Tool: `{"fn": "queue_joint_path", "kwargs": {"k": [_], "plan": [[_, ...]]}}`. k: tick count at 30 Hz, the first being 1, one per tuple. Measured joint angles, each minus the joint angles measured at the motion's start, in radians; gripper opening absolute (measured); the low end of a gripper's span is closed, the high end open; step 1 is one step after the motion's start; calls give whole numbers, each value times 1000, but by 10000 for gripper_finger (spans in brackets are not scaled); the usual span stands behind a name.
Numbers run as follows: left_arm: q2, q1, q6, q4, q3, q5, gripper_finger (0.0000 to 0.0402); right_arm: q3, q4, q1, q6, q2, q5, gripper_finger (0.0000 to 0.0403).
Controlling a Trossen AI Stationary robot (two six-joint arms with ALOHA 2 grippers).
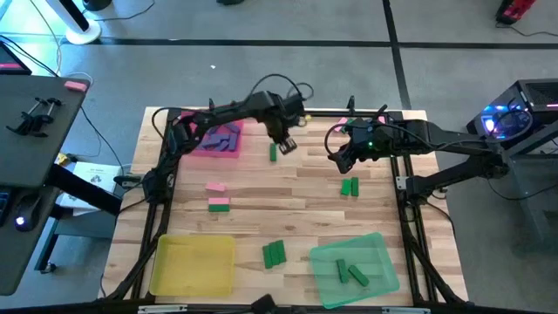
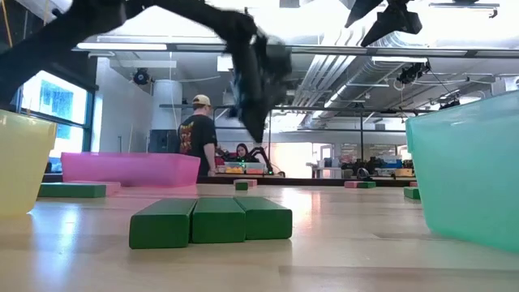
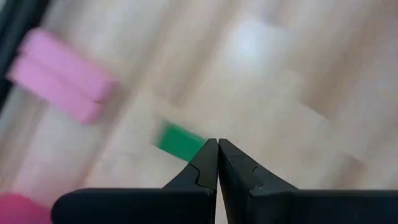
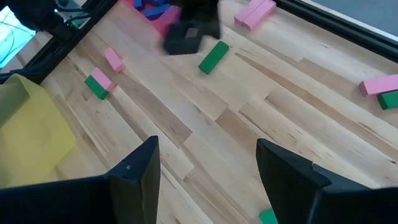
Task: Sort blocks
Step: Put the green block into the light green bin
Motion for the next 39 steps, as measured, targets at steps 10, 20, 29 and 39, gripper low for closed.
{"fn": "queue_joint_path", "kwargs": {"k": [10,20,29,39], "plan": [[-102,6,-80,281,-356,65,0,0,0,0,-1,0,1,201],[-171,5,-109,406,-500,5,0,0,1,-1,3,0,16,201],[-164,2,-118,492,-565,6,0,0,10,-1,29,0,21,201],[-167,-27,-135,510,-614,58,0,0,10,-1,35,0,15,201]]}}
